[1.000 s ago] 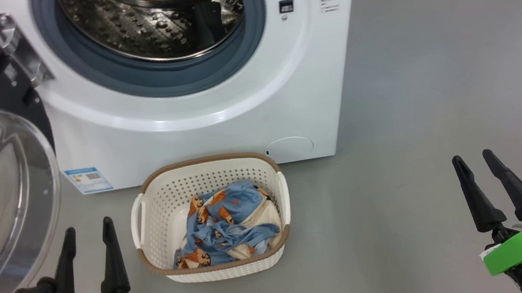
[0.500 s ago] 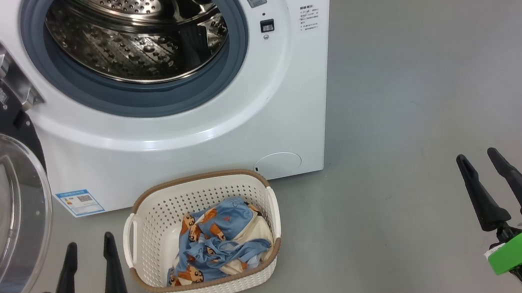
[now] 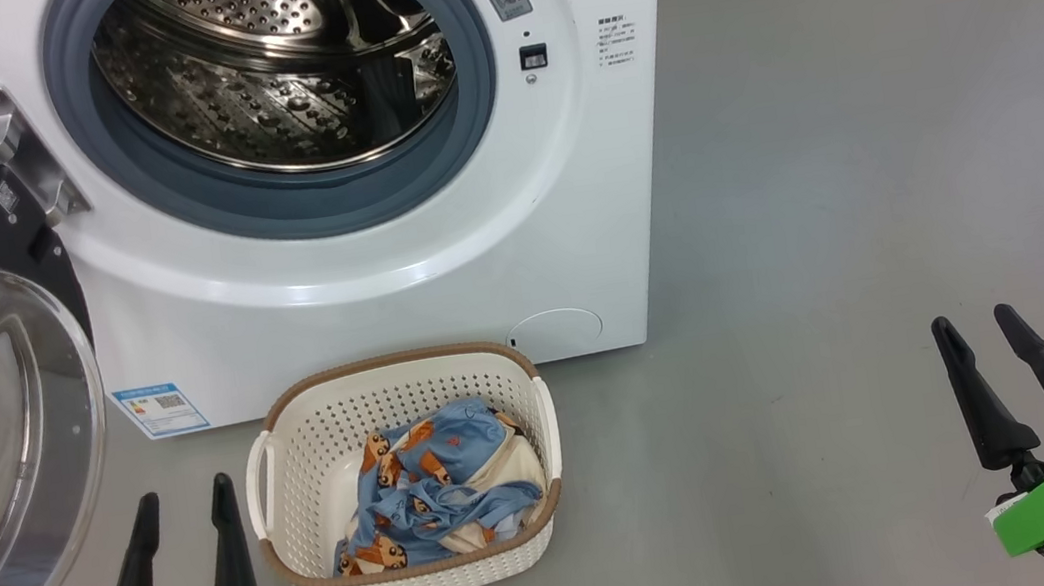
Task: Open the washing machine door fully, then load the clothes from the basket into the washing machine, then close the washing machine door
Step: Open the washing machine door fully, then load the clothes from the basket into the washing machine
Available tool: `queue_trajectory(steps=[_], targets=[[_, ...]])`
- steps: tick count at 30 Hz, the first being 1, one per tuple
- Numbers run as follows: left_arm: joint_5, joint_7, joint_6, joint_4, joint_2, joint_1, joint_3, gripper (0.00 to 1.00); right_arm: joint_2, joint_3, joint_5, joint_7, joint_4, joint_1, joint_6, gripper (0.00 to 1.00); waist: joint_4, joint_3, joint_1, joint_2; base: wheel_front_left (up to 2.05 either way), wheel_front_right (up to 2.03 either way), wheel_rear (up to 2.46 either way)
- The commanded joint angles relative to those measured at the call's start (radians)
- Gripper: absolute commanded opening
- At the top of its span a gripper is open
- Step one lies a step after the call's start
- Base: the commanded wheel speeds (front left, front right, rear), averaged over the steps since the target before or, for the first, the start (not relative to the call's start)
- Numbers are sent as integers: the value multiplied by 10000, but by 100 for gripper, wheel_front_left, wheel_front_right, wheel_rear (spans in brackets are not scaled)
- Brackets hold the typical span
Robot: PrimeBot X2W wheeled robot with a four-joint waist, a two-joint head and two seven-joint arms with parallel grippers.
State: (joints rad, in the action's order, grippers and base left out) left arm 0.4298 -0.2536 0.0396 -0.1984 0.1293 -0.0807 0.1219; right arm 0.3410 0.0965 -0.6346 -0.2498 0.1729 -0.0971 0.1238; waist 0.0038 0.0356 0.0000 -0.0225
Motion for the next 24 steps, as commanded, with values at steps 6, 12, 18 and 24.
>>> queue_trajectory(steps=[6, 12, 18, 24], targets=[[-191, -81, 81, 192, 115, -75, -442, 100, 201, 166, 72, -120, -207, 47, 69, 100, 25, -41, 0, 0, 0, 0, 0], [-294, -81, 74, 149, 67, -106, -477, 100, 182, 196, 55, -120, -211, 35, 69, 100, 68, -17, 0, 0, 0, 0, 0], [-345, -81, 74, 115, 52, -155, -509, 100, 161, 188, 45, -120, -217, 22, 69, 100, 95, 12, 0, 0, 0, 0, 0], [-355, -81, 74, 111, 27, -189, -571, 100, 141, 183, 38, -120, -221, -4, 69, 100, 96, 40, 0, 0, 39, -39, 0]])
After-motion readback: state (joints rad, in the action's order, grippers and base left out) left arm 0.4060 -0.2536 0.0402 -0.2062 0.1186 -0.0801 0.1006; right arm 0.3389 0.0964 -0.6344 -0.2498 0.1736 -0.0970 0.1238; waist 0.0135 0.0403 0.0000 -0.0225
